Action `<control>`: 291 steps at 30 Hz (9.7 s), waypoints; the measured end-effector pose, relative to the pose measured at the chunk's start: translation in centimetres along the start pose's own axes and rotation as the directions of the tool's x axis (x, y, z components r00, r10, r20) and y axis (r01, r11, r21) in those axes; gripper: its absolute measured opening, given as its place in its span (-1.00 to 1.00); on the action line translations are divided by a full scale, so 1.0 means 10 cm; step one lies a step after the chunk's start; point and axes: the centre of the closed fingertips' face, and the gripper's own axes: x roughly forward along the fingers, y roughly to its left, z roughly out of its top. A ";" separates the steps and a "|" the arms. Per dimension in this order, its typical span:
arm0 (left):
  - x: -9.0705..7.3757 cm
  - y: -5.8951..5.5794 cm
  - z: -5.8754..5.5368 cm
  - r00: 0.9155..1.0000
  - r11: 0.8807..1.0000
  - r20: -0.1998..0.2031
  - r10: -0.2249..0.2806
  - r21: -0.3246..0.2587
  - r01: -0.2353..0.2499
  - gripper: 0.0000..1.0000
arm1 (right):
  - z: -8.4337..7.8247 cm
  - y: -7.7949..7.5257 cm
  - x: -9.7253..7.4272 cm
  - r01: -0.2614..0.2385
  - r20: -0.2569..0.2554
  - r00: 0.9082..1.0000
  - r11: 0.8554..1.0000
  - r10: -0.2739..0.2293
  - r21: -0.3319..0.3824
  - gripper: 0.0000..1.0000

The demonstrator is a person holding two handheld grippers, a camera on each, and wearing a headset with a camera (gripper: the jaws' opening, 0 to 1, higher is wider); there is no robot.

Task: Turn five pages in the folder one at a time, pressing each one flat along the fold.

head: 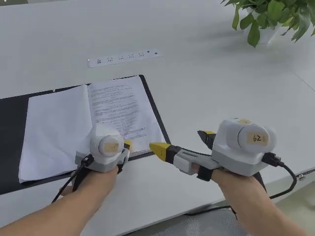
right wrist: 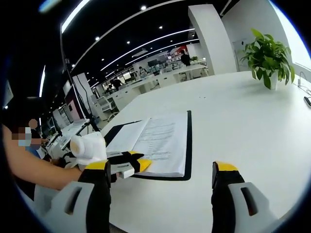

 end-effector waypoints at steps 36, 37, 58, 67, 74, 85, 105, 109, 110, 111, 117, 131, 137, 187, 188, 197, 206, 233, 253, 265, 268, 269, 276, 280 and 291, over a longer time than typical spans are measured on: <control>0.03 0.05 0.02 0.999 0.989 0.026 -0.019 -0.144 0.023 -1.00 | -0.30 -0.06 0.89 -0.096 -0.107 0.987 0.974 0.120 0.207 -0.04; 0.03 0.05 0.02 0.999 0.989 0.026 -0.019 -0.145 0.023 -1.00 | -0.33 -0.09 0.91 -0.089 -0.114 0.987 0.972 0.116 0.218 -0.04; 0.03 0.06 0.02 0.999 0.987 0.035 -0.013 -0.162 0.018 -1.00 | -0.49 -0.24 0.93 -0.069 -0.154 0.979 0.927 0.134 0.369 -0.69; 0.03 0.06 0.02 0.999 0.985 0.028 -0.018 -0.172 0.023 -1.00 | -0.51 -0.21 0.88 -0.032 -0.146 0.983 0.887 0.111 0.460 -1.00; -0.15 0.14 0.07 0.998 0.971 0.015 -0.066 -0.230 0.068 -0.76 | -0.18 0.02 0.80 -0.094 -0.066 0.988 0.895 0.136 0.437 -1.00; -1.00 0.69 0.17 0.994 0.960 0.111 -0.004 -0.279 0.035 -0.52 | 0.49 1.15 0.78 -0.366 0.080 0.929 0.865 0.361 0.344 -1.00; -2.23 1.62 -0.16 0.969 0.939 0.127 0.214 -0.300 -0.168 -0.48 | -0.13 2.61 1.45 -0.478 -0.102 0.853 0.843 0.513 0.247 -1.00; -2.33 1.68 -0.26 0.968 0.935 0.111 0.227 -0.302 -0.185 -0.49 | -0.30 2.71 1.60 -0.463 -0.151 0.852 0.856 0.501 0.227 -1.00; -2.34 1.69 -0.28 0.967 0.935 0.108 0.229 -0.301 -0.188 -0.49 | -0.33 2.73 1.62 -0.463 -0.157 0.851 0.858 0.500 0.225 -1.00; -2.35 1.70 -0.32 0.969 0.936 0.098 0.228 -0.296 -0.190 -0.49 | -0.40 2.74 1.66 -0.455 -0.175 0.852 0.863 0.494 0.218 -1.00; -2.35 1.74 -0.46 0.972 0.934 0.071 0.225 -0.300 -0.195 -0.49 | -0.68 2.78 1.85 -0.425 -0.254 0.847 0.882 0.467 0.203 -1.00; -2.16 1.76 -0.69 0.978 0.931 0.011 0.207 -0.309 -0.193 -0.50 | -1.13 2.68 2.21 -0.372 -0.376 0.816 0.897 0.439 0.238 -0.98; -2.05 1.73 -0.72 0.981 0.935 -0.006 0.192 -0.302 -0.185 -0.51 | -1.00 2.69 2.09 -0.418 -0.316 0.797 0.847 0.515 0.327 -0.66; -1.11 1.56 -0.87 0.979 0.958 -0.027 0.202 -0.204 -0.203 -0.49 | 0.02 1.11 2.86 -0.069 -0.171 0.938 0.647 0.301 0.760 -1.00; -1.11 1.56 -0.87 0.979 0.958 -0.025 0.202 -0.204 -0.203 -0.49 | 0.04 1.10 2.90 -0.065 -0.168 0.939 0.632 0.302 0.772 -1.00; -1.10 1.57 -0.89 0.980 0.960 -0.016 0.200 -0.197 -0.199 -0.50 | 0.17 1.04 3.14 -0.060 -0.152 0.945 0.609 0.290 0.791 -1.00; -1.10 1.57 -0.88 0.979 0.958 -0.002 0.204 -0.206 -0.200 -0.50 | 0.36 0.89 3.43 -0.066 -0.062 0.972 0.516 0.226 0.854 -1.00; -1.09 1.58 -0.90 0.977 0.955 0.007 0.214 -0.212 -0.208 -0.53 | 0.38 0.84 3.43 -0.078 -0.030 0.973 0.449 0.228 0.890 -1.00; -1.10 1.59 -0.89 0.978 0.956 -0.008 0.207 -0.211 -0.204 -0.54 | -0.01 1.10 2.83 -0.082 -0.113 0.914 0.450 0.390 0.889 -1.00; -1.11 1.58 -0.88 0.979 0.958 -0.016 0.204 -0.204 -0.203 -0.54 | -0.22 1.26 2.49 -0.079 -0.167 0.876 0.477 0.452 0.876 -1.00; -1.11 1.57 -0.87 0.979 0.958 -0.018 0.202 -0.203 -0.201 -0.55 | -0.29 1.29 2.39 -0.075 -0.180 0.870 0.483 0.460 0.873 -1.00; -1.11 1.57 -0.87 0.979 0.958 -0.019 0.202 -0.204 -0.202 -0.55 | -0.32 1.30 2.35 -0.073 -0.185 0.867 0.484 0.462 0.872 -1.00; -1.11 1.57 -0.86 0.979 0.958 -0.018 0.203 -0.206 -0.202 -0.55 | -0.61 1.42 1.98 -0.058 -0.234 0.837 0.506 0.494 0.860 -1.00; -1.11 1.56 -0.86 0.979 0.958 -0.018 0.203 -0.204 -0.202 -0.55 | -0.73 1.46 1.82 -0.062 -0.232 0.829 0.496 0.509 0.866 -1.00; -1.11 1.57 -0.87 0.978 0.957 -0.022 0.205 -0.207 -0.205 -0.55 | -0.97 1.43 1.52 -0.038 -0.234 0.826 0.465 0.512 0.884 -1.00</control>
